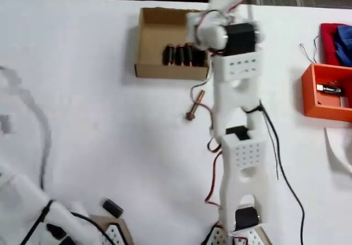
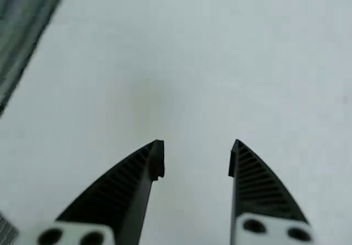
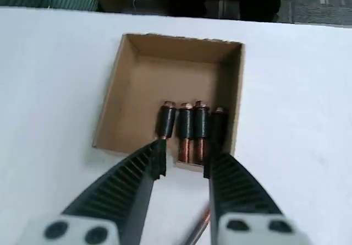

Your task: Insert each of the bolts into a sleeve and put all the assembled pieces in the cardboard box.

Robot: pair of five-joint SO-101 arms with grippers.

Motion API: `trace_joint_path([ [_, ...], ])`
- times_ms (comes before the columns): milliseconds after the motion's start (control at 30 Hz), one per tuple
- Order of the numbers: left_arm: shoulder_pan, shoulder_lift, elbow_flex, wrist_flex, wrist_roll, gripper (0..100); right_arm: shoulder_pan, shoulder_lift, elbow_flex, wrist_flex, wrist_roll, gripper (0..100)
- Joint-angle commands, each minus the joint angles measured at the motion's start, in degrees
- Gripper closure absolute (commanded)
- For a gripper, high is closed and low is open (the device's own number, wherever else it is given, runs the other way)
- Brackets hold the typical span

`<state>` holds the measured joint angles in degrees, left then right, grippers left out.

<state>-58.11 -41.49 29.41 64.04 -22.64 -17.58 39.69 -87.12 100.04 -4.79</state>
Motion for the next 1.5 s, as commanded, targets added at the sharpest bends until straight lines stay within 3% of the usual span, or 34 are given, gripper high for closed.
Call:
trace_joint_path([
  [0,-13.4,-0.3,-3.3,-7.5,4.1,78,-3.6,-7.5,4.9,1.5,3.7,88.9],
  [167,-22.4,6.3,-4.0,-10.0,6.7,78,-6.6,-21.1,29.6,1.5,4.3,89.0],
  [333,-27.9,26.0,-16.0,-7.0,14.9,78,-15.0,-40.0,61.5,-2.3,9.2,89.0],
  [500,-29.5,50.6,-43.2,9.4,15.6,78,-22.7,-59.4,94.3,-22.0,11.6,89.0],
  [700,-30.9,72.0,-81.4,29.0,15.6,78,-38.5,-77.7,129.2,-43.7,11.7,88.7],
  [800,-31.6,79.0,-98.9,32.7,15.6,78,-43.9,-83.8,137.8,-51.8,11.7,88.9],
  [967,-32.2,88.3,-115.6,36.0,15.5,78,-44.5,-91.2,146.6,-60.1,11.7,88.9],
  [1100,-33.2,91.9,-118.4,36.7,15.5,78,-45.1,-98.2,149.8,-58.8,11.7,88.9],
  [1333,-34.1,92.5,-118.8,36.7,15.6,78,-59.6,-104.8,150.3,-49.1,11.7,88.5],
  [1467,-34.5,92.4,-118.9,36.7,15.4,78,-61.4,-103.3,150.3,-45.7,11.8,83.0],
])
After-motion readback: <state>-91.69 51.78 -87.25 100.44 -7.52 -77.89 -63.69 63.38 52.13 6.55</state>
